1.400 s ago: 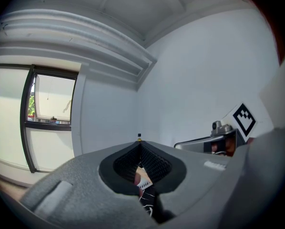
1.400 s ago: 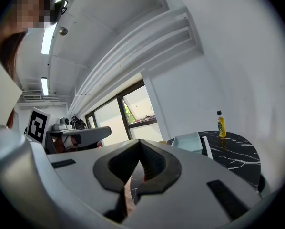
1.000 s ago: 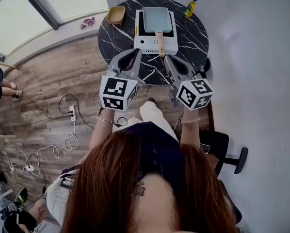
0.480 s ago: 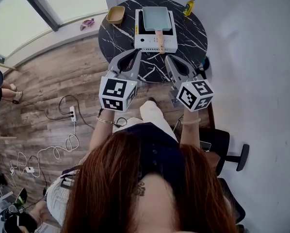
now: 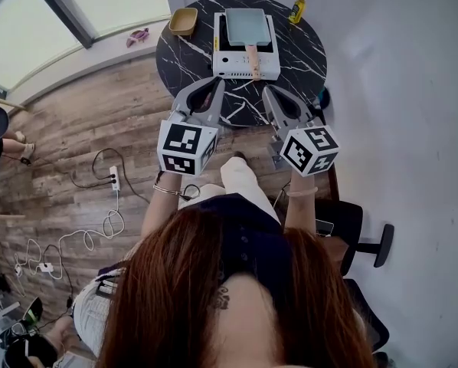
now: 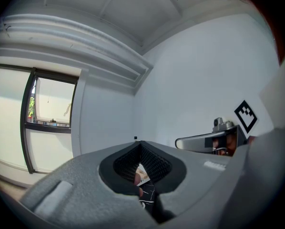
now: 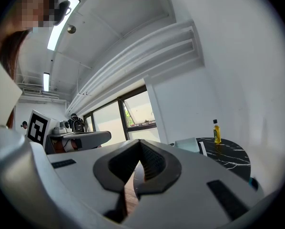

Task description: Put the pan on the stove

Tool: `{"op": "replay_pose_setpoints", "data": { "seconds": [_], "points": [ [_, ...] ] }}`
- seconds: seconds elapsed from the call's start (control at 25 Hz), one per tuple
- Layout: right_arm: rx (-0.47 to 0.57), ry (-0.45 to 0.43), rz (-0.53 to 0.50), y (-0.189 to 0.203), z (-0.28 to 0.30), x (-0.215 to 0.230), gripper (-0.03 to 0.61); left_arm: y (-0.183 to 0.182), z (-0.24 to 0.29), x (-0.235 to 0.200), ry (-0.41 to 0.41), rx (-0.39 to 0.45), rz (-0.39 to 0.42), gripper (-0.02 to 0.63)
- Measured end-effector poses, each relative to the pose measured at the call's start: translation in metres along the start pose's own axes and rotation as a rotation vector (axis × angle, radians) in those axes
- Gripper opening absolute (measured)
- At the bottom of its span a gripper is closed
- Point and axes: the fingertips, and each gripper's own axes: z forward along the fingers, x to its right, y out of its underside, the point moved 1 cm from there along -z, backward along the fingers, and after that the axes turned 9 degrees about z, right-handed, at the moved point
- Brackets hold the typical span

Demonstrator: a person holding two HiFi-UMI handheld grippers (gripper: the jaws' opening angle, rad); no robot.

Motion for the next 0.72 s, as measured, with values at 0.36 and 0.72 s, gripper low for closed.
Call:
{"op": "replay_pose_setpoints", "data": {
  "seconds": [0.36, 0.72],
  "points": [
    [0.001, 0.004, -0.003, 0.003, -0.010, -0.007, 0.009, 0.002, -0.011, 0.004, -0.003, 0.004, -0.011, 0.011],
    [0.004, 0.014, -0.006, 0.005, -0.020, -0.010, 0.009, 0.002, -0.016, 0.010, 0.009, 0.006, -0.011, 0.011]
  ]
}}
